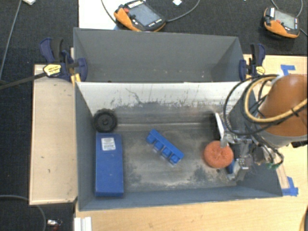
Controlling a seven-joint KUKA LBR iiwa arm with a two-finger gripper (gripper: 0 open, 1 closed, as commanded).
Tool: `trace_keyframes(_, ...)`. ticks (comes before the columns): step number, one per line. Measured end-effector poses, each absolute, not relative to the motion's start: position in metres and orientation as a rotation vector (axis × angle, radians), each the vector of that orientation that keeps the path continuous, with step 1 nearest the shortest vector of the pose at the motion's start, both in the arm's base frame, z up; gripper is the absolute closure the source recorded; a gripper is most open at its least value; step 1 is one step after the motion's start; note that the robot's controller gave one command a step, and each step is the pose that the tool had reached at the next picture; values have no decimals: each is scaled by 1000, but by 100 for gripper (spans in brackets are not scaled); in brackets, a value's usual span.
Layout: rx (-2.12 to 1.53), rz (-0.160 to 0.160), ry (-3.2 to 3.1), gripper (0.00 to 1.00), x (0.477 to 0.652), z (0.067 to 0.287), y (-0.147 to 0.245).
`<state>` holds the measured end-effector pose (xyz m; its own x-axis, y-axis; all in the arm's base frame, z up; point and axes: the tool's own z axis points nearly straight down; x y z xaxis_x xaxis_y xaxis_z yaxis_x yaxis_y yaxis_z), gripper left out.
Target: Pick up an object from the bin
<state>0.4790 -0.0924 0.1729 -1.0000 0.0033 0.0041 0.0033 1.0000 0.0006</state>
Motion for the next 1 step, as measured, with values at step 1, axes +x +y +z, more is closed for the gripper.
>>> trace_keyframes(1,4,1,-3144,0,481,176,-92)
